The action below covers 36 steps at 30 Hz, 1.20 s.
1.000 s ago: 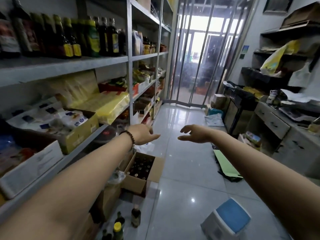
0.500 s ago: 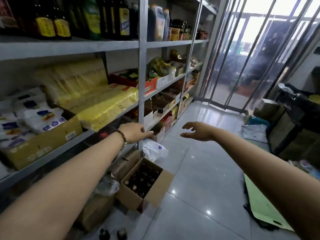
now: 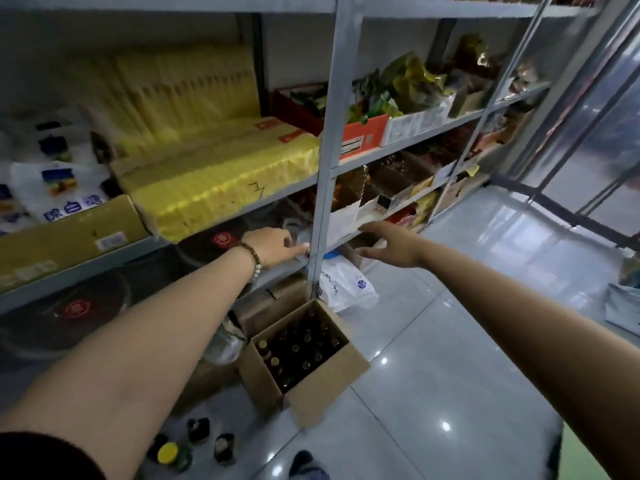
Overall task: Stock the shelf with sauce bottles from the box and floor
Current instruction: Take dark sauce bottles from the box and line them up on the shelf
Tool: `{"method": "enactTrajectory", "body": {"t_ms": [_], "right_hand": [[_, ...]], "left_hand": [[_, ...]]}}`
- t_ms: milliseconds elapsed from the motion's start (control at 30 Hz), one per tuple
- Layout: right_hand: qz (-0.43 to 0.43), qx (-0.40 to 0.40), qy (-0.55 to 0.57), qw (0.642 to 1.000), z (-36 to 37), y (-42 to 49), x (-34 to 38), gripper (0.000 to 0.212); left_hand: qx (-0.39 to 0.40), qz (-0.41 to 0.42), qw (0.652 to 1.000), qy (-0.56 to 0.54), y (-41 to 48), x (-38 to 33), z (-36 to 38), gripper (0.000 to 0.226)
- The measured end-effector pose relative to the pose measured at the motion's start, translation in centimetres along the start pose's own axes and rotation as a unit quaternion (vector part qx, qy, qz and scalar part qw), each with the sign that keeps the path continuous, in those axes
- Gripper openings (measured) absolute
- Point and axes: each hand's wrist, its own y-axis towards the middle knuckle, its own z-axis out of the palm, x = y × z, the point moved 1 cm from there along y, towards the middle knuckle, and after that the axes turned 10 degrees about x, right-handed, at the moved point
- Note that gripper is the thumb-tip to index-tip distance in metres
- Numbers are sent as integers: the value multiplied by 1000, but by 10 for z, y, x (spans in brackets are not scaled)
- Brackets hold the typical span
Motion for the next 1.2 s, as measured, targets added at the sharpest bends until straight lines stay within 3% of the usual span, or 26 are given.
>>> {"method": "enactTrajectory", "body": {"t_ms": [333,467,567,667,867,1067,1200], "right_hand": [[-68,131,-41,988,7,155,-72,60],[-118,167,-48,978,26,215,-102,56],[-176,205,-33,962,45,250,-125,41],[-217,254,-17,943,72,282,-153,28],[-168,302,19,938,156,349,-212,63],[-152,291,48,943,265,434,-257,68],[-180,267,67,944,328,492,-282,57]], "left_hand": [[30,-105,988,-106,101,17,43,59],[12,-171,966,-195,125,17,74,59],[0,-232,939,-252,146,10,109,56],[2,-268,906,-328,170,3,150,59],[42,-285,896,-338,219,10,248,68],[33,-285,872,-397,287,32,385,71],[21,-256,872,-416,331,49,469,72]]}}
